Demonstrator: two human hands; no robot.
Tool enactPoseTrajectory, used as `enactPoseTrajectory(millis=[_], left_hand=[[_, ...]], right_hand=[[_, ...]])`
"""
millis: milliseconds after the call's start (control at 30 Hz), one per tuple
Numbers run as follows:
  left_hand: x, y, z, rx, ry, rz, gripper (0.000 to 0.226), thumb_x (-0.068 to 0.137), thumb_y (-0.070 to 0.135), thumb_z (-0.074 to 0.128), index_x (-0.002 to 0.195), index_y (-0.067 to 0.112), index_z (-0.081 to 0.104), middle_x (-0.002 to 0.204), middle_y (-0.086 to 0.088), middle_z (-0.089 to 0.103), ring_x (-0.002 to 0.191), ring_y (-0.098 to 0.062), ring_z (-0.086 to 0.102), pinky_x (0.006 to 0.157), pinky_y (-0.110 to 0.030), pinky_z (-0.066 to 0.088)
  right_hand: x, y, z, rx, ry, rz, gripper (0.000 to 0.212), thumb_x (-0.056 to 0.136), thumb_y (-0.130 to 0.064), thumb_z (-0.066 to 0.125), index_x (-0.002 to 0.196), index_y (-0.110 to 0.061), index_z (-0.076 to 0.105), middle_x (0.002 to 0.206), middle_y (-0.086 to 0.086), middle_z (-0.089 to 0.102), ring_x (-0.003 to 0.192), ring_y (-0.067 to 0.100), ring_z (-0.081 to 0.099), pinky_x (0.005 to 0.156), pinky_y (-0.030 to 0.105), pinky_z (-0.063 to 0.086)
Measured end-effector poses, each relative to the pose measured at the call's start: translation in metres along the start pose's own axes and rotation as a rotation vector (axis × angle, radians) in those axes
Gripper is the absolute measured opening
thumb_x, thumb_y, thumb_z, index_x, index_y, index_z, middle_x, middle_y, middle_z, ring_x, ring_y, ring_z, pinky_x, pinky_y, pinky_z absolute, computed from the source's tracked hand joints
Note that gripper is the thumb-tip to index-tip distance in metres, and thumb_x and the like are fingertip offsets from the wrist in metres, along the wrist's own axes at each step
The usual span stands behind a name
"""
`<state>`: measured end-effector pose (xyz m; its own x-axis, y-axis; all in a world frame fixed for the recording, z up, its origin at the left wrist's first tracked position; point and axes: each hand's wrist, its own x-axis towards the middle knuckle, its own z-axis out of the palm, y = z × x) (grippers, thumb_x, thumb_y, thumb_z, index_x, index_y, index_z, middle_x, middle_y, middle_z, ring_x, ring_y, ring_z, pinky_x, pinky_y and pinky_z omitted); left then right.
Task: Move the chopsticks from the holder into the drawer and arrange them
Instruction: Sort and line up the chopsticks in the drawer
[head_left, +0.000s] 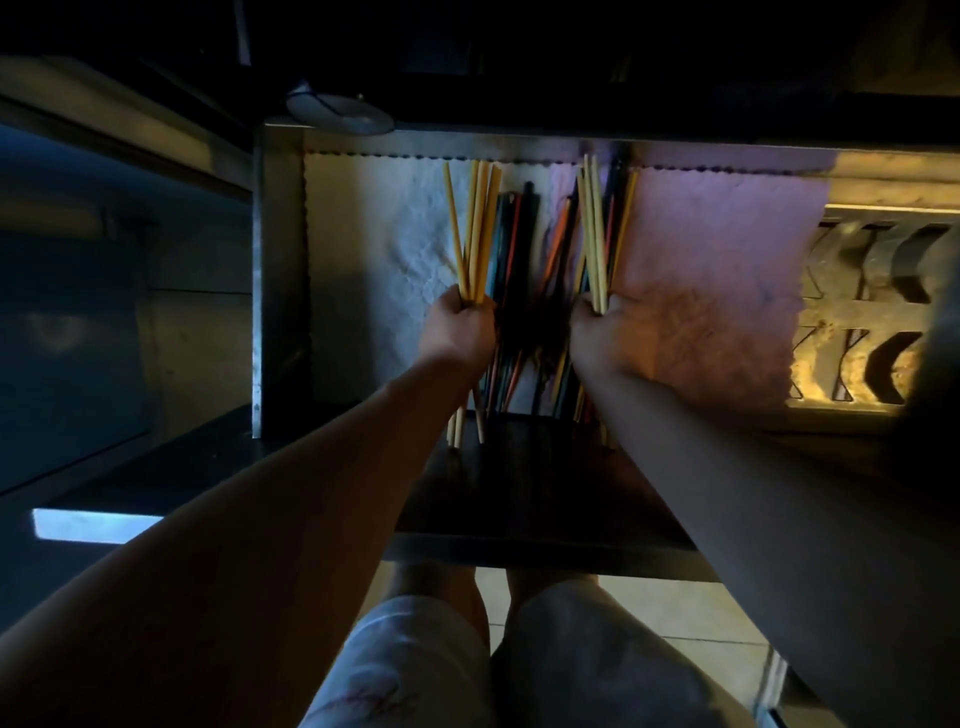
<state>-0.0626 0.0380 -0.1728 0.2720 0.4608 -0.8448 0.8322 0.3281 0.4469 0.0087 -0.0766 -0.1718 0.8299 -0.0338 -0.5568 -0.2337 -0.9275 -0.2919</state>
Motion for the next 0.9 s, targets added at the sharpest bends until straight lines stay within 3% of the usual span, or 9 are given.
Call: enactPoseTrajectory(millis=[133,633,900], left_hand=[[0.004,-0.004,-0.001,-0.007,-0.013,-0.003,0.016,0.089,0.011,0.045,0.079,0.016,0.056,0.066,-0.004,0.052,0.05,-0.017,0.043,0.051,-0.024,0.033],[0.004,-0.005,-0.007,-0.04,-0.077,0.03,0.016,0.091,0.008,0.044,0.084,0.017,0.056,0.063,-0.001,0.051,0.047,-0.013,0.043,0.046,-0.021,0.033],[0.003,-0.006,-0.004,-0.062,-0.085,0.026,0.022,0.089,0.005,0.047,0.072,0.016,0.054,0.049,0.004,0.045,0.036,-0.007,0.038,0.041,-0.018,0.031]], right_hand=[[-0.001,-0.005,0.008,0.002,-0.01,-0.001,0.035,0.092,-0.032,0.054,0.106,-0.002,0.067,0.107,0.022,0.067,0.104,0.038,0.061,0.082,0.037,0.048],[-0.003,-0.02,0.015,-0.034,0.031,0.102,0.033,0.089,-0.033,0.057,0.11,-0.01,0.064,0.114,0.016,0.066,0.109,0.034,0.061,0.088,0.038,0.049],[-0.002,-0.02,0.019,-0.011,0.019,0.113,0.032,0.085,-0.036,0.062,0.105,-0.011,0.064,0.111,0.014,0.066,0.106,0.033,0.063,0.088,0.038,0.051]])
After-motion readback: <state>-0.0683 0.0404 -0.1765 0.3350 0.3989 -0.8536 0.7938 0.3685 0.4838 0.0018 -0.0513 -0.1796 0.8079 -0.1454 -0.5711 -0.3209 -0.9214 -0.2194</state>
